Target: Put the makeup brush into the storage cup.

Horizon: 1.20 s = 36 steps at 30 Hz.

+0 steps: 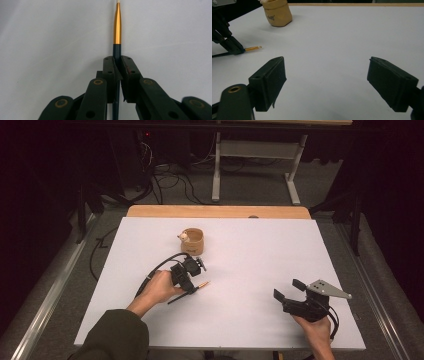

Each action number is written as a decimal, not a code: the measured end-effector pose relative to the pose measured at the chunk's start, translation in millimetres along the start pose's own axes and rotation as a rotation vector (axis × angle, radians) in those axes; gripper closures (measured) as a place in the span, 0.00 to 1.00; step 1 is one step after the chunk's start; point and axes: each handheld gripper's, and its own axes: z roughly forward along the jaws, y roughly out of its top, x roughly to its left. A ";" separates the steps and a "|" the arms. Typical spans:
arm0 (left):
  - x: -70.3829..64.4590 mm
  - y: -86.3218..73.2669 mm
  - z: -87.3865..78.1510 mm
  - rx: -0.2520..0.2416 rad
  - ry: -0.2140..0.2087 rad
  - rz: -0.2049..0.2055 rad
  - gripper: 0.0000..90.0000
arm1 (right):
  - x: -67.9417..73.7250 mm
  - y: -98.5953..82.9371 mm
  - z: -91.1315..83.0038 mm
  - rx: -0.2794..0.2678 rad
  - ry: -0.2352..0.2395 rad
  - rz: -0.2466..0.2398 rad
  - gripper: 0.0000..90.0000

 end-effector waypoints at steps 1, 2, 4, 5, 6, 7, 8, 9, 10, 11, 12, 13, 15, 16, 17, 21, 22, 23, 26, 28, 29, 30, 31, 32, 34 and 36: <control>0.3 -0.5 -0.4 -0.004 -0.003 0.000 0.92 | 0.0 0.0 0.0 0.000 0.000 0.000 0.19; 0.5 -0.8 -1.1 -0.005 -0.005 -0.001 0.92 | 0.2 -0.1 0.1 0.002 0.000 0.002 0.19; 1.0 -1.6 -2.5 -0.012 -0.001 -0.005 0.92 | 0.2 -0.1 0.1 0.002 0.000 0.002 0.19; 1.2 -1.9 -3.2 -0.016 0.000 -0.008 0.92 | 0.1 -0.1 0.0 0.001 0.000 0.002 0.19; 1.6 -2.2 -3.9 -0.019 -0.003 -0.011 0.92 | 0.2 -0.1 0.0 0.001 0.000 0.002 0.19; 1.9 -2.4 -4.5 -0.021 -0.004 -0.012 0.92 | 0.2 -0.1 0.0 0.001 0.000 0.002 0.19; 2.2 -2.7 -5.1 -0.026 -0.003 -0.014 0.92 | 0.2 -0.1 0.1 0.002 0.000 0.002 0.19; 2.6 -2.9 -5.8 -0.029 -0.006 -0.016 0.92 | 0.3 -0.1 0.1 0.002 -0.001 0.002 0.19; 2.8 -3.1 -6.6 -0.033 -0.006 -0.016 0.92 | 0.3 -0.1 0.2 0.003 0.000 0.000 0.19; 3.2 -3.3 -7.3 -0.037 -0.009 -0.018 0.92 | 0.4 -0.2 0.3 0.004 0.000 0.001 0.19; 3.4 -3.7 -7.9 -0.042 -0.008 -0.019 0.92 | 0.5 -0.2 0.3 0.005 0.000 0.001 0.19; 3.8 -3.9 -8.6 -0.044 -0.010 -0.019 0.92 | 0.5 -0.2 0.4 0.005 0.000 0.001 0.19; 4.2 -4.5 -9.8 -0.053 -0.009 -0.021 0.92 | 0.5 -0.2 0.6 0.005 0.000 0.002 0.19; 4.3 -4.8 -10.5 -0.057 -0.008 -0.022 0.92 | 0.5 -0.2 0.6 0.005 -0.001 0.002 0.19; 4.4 -5.0 -11.2 -0.062 -0.007 -0.022 0.92 | 0.5 -0.2 0.6 0.004 -0.001 0.001 0.19; 3.5 -6.1 -15.3 -0.087 0.004 -0.022 0.92 | 0.7 -0.3 0.9 0.008 0.000 0.003 0.19; 2.9 -6.6 -16.5 -0.099 0.006 -0.024 0.92 | 0.6 -0.2 1.0 0.007 0.000 0.002 0.19; 2.6 -7.0 -18.0 -0.105 0.010 -0.021 0.92 | 0.5 -0.3 1.3 0.008 -0.001 0.001 0.19; 2.1 -8.6 -22.5 -0.132 0.018 -0.018 0.92 | 0.4 -0.4 2.1 0.011 0.000 -0.002 0.19; 1.8 -9.9 -25.5 -0.151 0.021 -0.021 0.92 | 0.9 -0.2 2.2 0.010 0.002 -0.001 0.19; 2.0 -10.9 -27.7 -0.166 0.024 -0.021 0.92 | 0.7 -0.2 2.5 0.010 0.002 -0.004 0.19; 2.3 -11.8 -29.3 -0.178 0.026 -0.022 0.92 | 0.6 -0.3 2.8 0.011 0.002 -0.004 0.19; 2.5 -12.7 -30.9 -0.187 0.029 -0.023 0.92 | 0.9 -0.4 3.0 0.014 0.003 -0.001 0.19; 2.9 -13.4 -32.3 -0.197 0.028 -0.026 0.92 | 1.2 -0.5 3.3 0.015 0.002 0.002 0.19; 3.6 -14.0 -34.3 -0.217 0.034 -0.036 0.92 | 1.8 -0.2 3.3 0.014 0.001 -0.005 0.19; 4.3 -14.0 -35.5 -0.235 0.029 -0.045 0.92 | 2.4 0.4 1.9 0.010 0.000 -0.010 0.19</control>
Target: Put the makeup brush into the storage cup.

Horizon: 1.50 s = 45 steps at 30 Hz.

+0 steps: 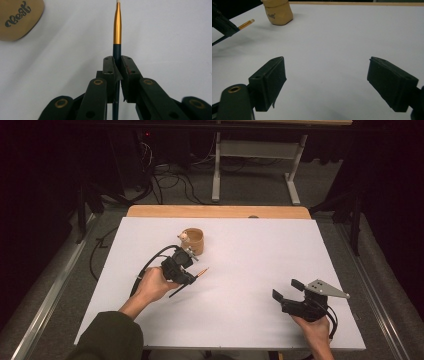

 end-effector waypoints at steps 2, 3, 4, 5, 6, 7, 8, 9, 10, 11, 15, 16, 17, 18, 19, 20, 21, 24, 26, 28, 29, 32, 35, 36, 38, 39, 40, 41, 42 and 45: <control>-0.5 0.4 -1.0 -0.014 0.002 0.003 0.92 | -0.2 0.1 -0.6 -0.009 -0.003 0.006 0.19; -0.7 0.6 -1.4 -0.022 0.004 0.005 0.92 | -0.9 -0.3 0.0 -0.005 -0.001 0.008 0.19; -0.8 0.7 -1.7 -0.028 0.006 0.004 0.92 | -1.3 -1.0 0.8 0.002 0.001 0.009 0.19; -0.3 0.9 -2.5 -0.039 0.007 0.004 0.92 | -1.6 -1.3 1.5 0.004 0.000 0.005 0.19; 0.2 1.0 -3.1 -0.047 0.005 0.002 0.92 | -1.5 -1.4 1.6 0.009 0.000 0.007 0.19; 0.6 1.2 -3.8 -0.057 0.006 0.000 0.92 | -1.2 -1.2 1.3 0.006 -0.002 0.009 0.19; 1.2 1.3 -4.7 -0.067 0.006 -0.002 0.92 | -1.5 -0.6 0.7 0.002 0.000 0.005 0.19; 1.9 1.3 -5.8 -0.075 0.006 -0.003 0.92 | -1.5 -0.4 0.4 -0.002 0.000 0.006 0.19; 2.8 0.8 -7.5 -0.095 0.005 -0.013 0.92 | -1.6 -0.5 0.3 -0.002 0.000 0.006 0.19; 3.3 0.4 -8.5 -0.105 0.003 -0.018 0.92 | -1.2 -0.7 0.1 0.002 -0.002 0.007 0.19; 4.3 -1.7 -14.9 -0.147 0.006 -0.031 0.92 | 0.0 -0.1 1.1 -0.003 0.003 0.000 0.19; 4.8 -2.2 -17.0 -0.160 0.007 -0.034 0.92 | 0.0 -0.4 1.9 0.003 0.005 0.004 0.19; 5.1 -2.5 -18.0 -0.170 0.012 -0.037 0.92 | -0.2 -1.1 2.9 0.012 0.006 0.004 0.19; 6.0 -2.9 -19.3 -0.179 0.010 -0.040 0.92 | -0.6 -1.4 3.2 0.013 0.005 0.003 0.19; 7.0 -3.3 -20.0 -0.190 0.008 -0.045 0.92 | -1.1 -1.1 2.7 0.013 0.005 0.005 0.19; 7.9 -3.7 -20.4 -0.199 0.010 -0.050 0.92 | -1.9 -0.5 1.8 0.005 0.002 0.006 0.19; 9.0 -3.9 -20.6 -0.204 0.011 -0.051 0.92 | -2.5 0.2 0.8 -0.005 -0.001 0.011 0.19; 11.3 -4.8 -22.4 -0.228 0.010 -0.065 0.92 | -4.0 -0.2 -0.9 -0.007 -0.006 0.015 0.19; 11.3 -5.3 -24.0 -0.245 0.010 -0.073 0.92 | -2.7 -0.1 -1.0 -0.008 -0.007 0.016 0.19; 10.7 -4.9 -26.7 -0.267 0.018 -0.070 0.92 | -1.6 0.1 -0.2 -0.009 -0.002 0.009 0.19; 11.0 -4.7 -27.9 -0.279 0.020 -0.070 0.92 | -1.4 -0.4 0.4 -0.001 0.001 0.010 0.19; 13.8 -4.7 -30.0 -0.318 0.014 -0.092 0.92 | -2.2 -1.8 -0.6 0.002 -0.004 0.013 0.19; 17.8 -4.8 -30.4 -0.346 0.016 -0.109 0.92 | -3.1 -1.7 -3.4 -0.007 -0.010 0.014 0.19; 19.5 -5.1 -30.6 -0.358 0.013 -0.119 0.92 | -3.0 -1.9 -3.6 -0.005 -0.011 0.016 0.19; 22.7 -5.7 -30.7 -0.375 0.008 -0.140 0.92 | -2.4 -1.9 -3.7 -0.006 -0.013 0.010 0.19; 23.1 -5.8 -30.5 -0.383 0.008 -0.149 0.92 | -1.4 -1.5 -3.8 -0.007 -0.012 0.012 0.19; 23.7 -5.8 -31.1 -0.387 0.008 -0.149 0.92 | -0.9 -1.5 -3.7 -0.008 -0.012 0.014 0.19; 23.8 -5.7 -31.4 -0.389 0.010 -0.147 0.92 | -0.7 -2.0 -2.8 -0.005 -0.010 0.013 0.19; 23.8 -5.5 -31.9 -0.400 0.018 -0.145 0.92 | -0.8 -2.3 -2.6 0.000 -0.010 0.013 0.19; 25.4 -5.5 -32.4 -0.420 0.026 -0.152 0.92 | -2.4 -3.8 -3.4 0.004 -0.014 0.015 0.19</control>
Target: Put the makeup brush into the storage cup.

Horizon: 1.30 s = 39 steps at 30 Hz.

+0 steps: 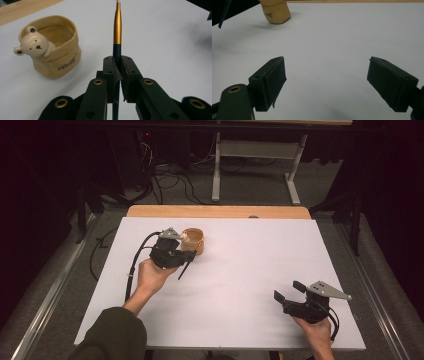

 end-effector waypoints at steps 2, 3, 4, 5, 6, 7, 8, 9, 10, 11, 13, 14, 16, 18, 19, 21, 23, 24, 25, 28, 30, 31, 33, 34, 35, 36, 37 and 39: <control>1.0 0.4 0.3 -0.010 0.007 -0.001 0.92 | -0.9 0.5 -1.9 -0.010 -0.001 -0.001 0.19; 1.5 0.4 0.2 -0.022 0.014 0.004 0.92 | -0.5 0.5 -3.0 -0.014 -0.005 0.003 0.19; 1.2 0.1 0.1 -0.033 0.027 0.012 0.92 | -0.3 0.2 -3.6 -0.012 -0.007 0.006 0.19; 0.7 0.0 -0.1 -0.038 0.037 0.022 0.92 | -0.2 0.1 -4.0 -0.012 -0.009 0.005 0.19; 0.6 0.1 -0.6 -0.042 0.038 0.027 0.92 | 0.0 0.2 -4.3 -0.013 -0.008 0.003 0.19; 0.3 0.2 -1.0 -0.046 0.036 0.024 0.92 | 0.3 0.5 -4.4 -0.018 -0.007 0.003 0.19; 0.0 0.6 -1.3 -0.051 0.035 0.024 0.92 | 0.8 0.8 -4.3 -0.021 -0.007 0.001 0.19; -0.7 1.0 -1.1 -0.060 0.040 0.025 0.92 | 1.0 0.7 -3.5 -0.024 -0.005 -0.002 0.19; -0.7 1.6 -1.2 -0.058 0.042 0.032 0.92 | 1.2 0.2 -2.9 -0.015 -0.004 0.000 0.19; -0.7 2.1 -0.6 -0.061 0.043 0.028 0.92 | 1.2 -0.3 -2.5 -0.009 -0.003 -0.001 0.19; 0.7 3.0 0.4 -0.064 0.040 0.023 0.92 | 0.5 -0.6 -3.2 -0.009 -0.002 -0.001 0.19; 1.5 3.6 1.0 -0.065 0.037 0.021 0.92 | 0.1 -0.2 -3.9 -0.014 -0.004 -0.001 0.19; 2.2 5.5 2.3 -0.075 0.041 0.015 0.92 | -0.5 -0.2 -4.8 -0.018 -0.007 0.003 0.19; 3.2 7.5 3.2 -0.073 0.054 0.022 0.92 | 0.1 -0.2 -4.4 -0.011 -0.006 0.003 0.19; 3.4 7.9 3.4 -0.073 0.058 0.023 0.92 | 0.8 0.0 -4.0 -0.012 -0.004 -0.002 0.19; 3.4 9.6 3.1 -0.079 0.063 0.018 0.92 | 2.5 0.3 -3.3 -0.010 0.001 -0.004 0.19; 3.7 11.7 1.1 -0.081 0.068 0.029 0.92 | 3.3 0.0 -2.1 -0.005 0.003 -0.005 0.19; 3.6 13.0 0.4 -0.090 0.071 0.027 0.92 | 2.8 -0.3 -1.7 -0.004 0.006 -0.010 0.19; 3.8 14.1 -0.1 -0.095 0.073 0.024 0.92 | 2.4 -0.6 -1.7 -0.001 0.005 -0.007 0.19; 6.7 18.7 -1.5 -0.109 0.077 0.021 0.92 | 0.7 -0.5 -3.2 -0.010 0.004 -0.005 0.19; 8.4 20.9 -0.6 -0.113 0.082 0.019 0.92 | 0.2 -0.5 -4.0 -0.009 0.003 -0.004 0.19; 9.2 21.7 0.3 -0.114 0.085 0.018 0.92 | 0.2 -0.5 -3.9 -0.008 0.004 -0.006 0.19; 11.1 23.2 1.7 -0.112 0.090 0.012 0.92 | 1.1 -0.2 -3.3 -0.007 0.007 -0.001 0.19; 11.8 23.8 1.7 -0.110 0.091 0.014 0.92 | 1.9 0.0 -2.6 -0.005 0.006 0.003 0.19; 12.2 24.6 1.9 -0.113 0.091 0.011 0.92 | 2.0 0.0 -2.1 -0.003 0.009 -0.001 0.19; 12.3 25.5 2.0 -0.118 0.090 0.007 0.92 | 2.2 -0.1 -1.4 -0.002 0.008 -0.002 0.19; 12.9 26.6 1.1 -0.117 0.096 0.013 0.92 | 2.4 -0.3 -1.0 0.001 0.009 -0.001 0.19; 13.9 29.1 1.7 -0.120 0.087 0.005 0.92 | 2.0 -0.7 -0.7 0.001 0.012 -0.002 0.19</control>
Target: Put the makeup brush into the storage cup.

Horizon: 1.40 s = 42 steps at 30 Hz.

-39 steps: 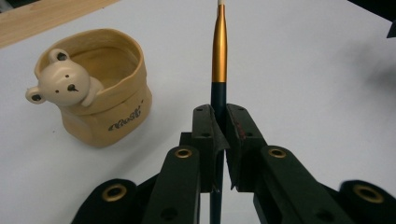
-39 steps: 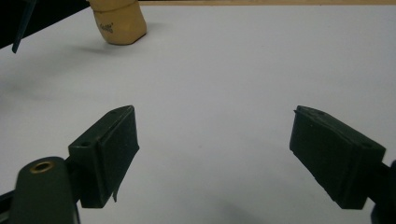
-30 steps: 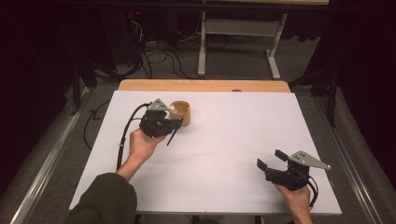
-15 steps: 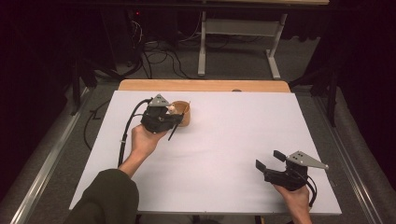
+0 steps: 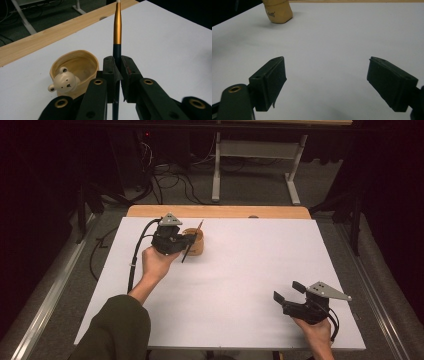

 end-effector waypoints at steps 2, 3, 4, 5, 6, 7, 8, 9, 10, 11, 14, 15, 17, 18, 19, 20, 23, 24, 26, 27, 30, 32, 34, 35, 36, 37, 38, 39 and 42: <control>1.2 2.3 0.9 -0.001 0.008 0.001 0.92 | -0.6 -0.2 -0.6 0.000 0.001 0.005 0.19; 1.7 3.8 2.2 -0.002 0.003 -0.007 0.92 | -1.2 -0.2 -0.6 -0.003 0.000 0.003 0.19; 2.2 4.8 2.6 -0.004 0.003 -0.008 0.92 | -1.3 -0.2 -0.7 -0.002 -0.003 0.005 0.19; 2.8 6.0 3.2 -0.007 0.004 -0.013 0.92 | -1.1 -0.2 -0.7 -0.002 -0.003 0.006 0.19; 3.5 7.2 3.7 -0.011 0.003 -0.019 0.92 | -1.1 -0.1 -0.6 -0.004 0.001 0.003 0.19; 4.5 8.3 4.0 -0.014 0.002 -0.023 0.92 | -0.8 -0.1 -0.6 -0.001 0.000 0.006 0.19; 5.0 9.6 5.1 -0.021 -0.002 -0.036 0.92 | -0.6 -0.1 -0.5 -0.001 0.002 0.006 0.19; 5.8 10.7 5.8 -0.022 -0.003 -0.037 0.92 | -0.6 -0.2 -0.6 -0.001 0.002 0.008 0.19; 5.9 11.6 6.6 -0.025 -0.003 -0.043 0.92 | -0.8 -0.4 -0.6 -0.001 0.002 0.009 0.19; 6.2 12.8 7.7 -0.024 -0.002 -0.044 0.92 | -1.2 -0.6 -0.4 -0.003 0.003 0.008 0.19; 6.2 17.2 11.3 -0.020 0.001 -0.042 0.92 | -1.5 -0.7 -1.4 -0.004 0.004 0.009 0.19; 6.1 18.5 12.2 -0.024 0.001 -0.045 0.92 | -1.5 -0.7 -1.5 -0.006 0.004 0.012 0.19; 6.3 22.7 14.2 -0.028 0.005 -0.041 0.92 | -1.6 -0.8 -1.5 -0.006 0.006 0.014 0.19; 6.4 24.5 14.7 -0.027 0.008 -0.038 0.92 | -1.8 -0.7 -1.2 -0.006 0.008 0.013 0.19; 6.8 26.1 15.2 -0.026 0.010 -0.035 0.92 | -1.7 -0.7 -1.0 -0.005 0.010 0.011 0.19; 6.5 27.4 16.3 -0.031 0.013 -0.040 0.92 | -1.5 -0.7 -0.8 -0.006 0.012 0.011 0.19; 7.9 30.0 17.9 -0.031 0.027 -0.039 0.92 | -1.4 -1.0 -0.4 -0.008 0.017 0.011 0.19; 8.5 30.5 18.7 -0.035 0.031 -0.044 0.92 | -1.4 -1.1 -0.5 -0.008 0.016 0.016 0.19; 9.7 31.5 19.8 -0.035 0.039 -0.046 0.92 | -1.1 -1.0 -0.6 -0.007 0.012 0.019 0.19; 10.4 32.0 19.9 -0.030 0.044 -0.041 0.92 | -1.0 -0.8 -0.6 -0.009 0.013 0.016 0.19; 12.9 34.6 21.3 -0.037 0.051 -0.048 0.92 | -0.9 -0.7 -1.0 -0.010 0.011 0.018 0.19; 13.6 36.0 22.1 -0.043 0.055 -0.047 0.92 | -1.4 -0.8 -0.8 -0.009 0.012 0.019 0.19; 13.9 36.8 23.7 -0.053 0.061 -0.047 0.92 | -1.5 -0.9 -0.5 -0.007 0.013 0.023 0.19; 13.8 36.9 24.7 -0.059 0.060 -0.049 0.92 | -1.5 -0.9 -0.2 -0.007 0.015 0.021 0.19; 13.5 36.8 25.6 -0.060 0.058 -0.042 0.92 | -1.3 -1.0 0.0 -0.004 0.017 0.021 0.19; 12.8 36.6 27.1 -0.058 0.063 -0.031 0.92 | -0.9 -1.2 0.2 -0.003 0.016 0.021 0.19; 12.6 36.4 28.3 -0.056 0.068 -0.025 0.92 | -0.6 -1.1 0.2 -0.003 0.018 0.019 0.19; 13.2 35.9 30.2 -0.060 0.074 -0.029 0.92 | -0.3 -1.1 -0.1 -0.002 0.019 0.020 0.19; 17.7 35.1 32.2 -0.062 0.081 -0.046 0.92 | -0.6 -1.0 0.1 -0.004 0.021 0.020 0.19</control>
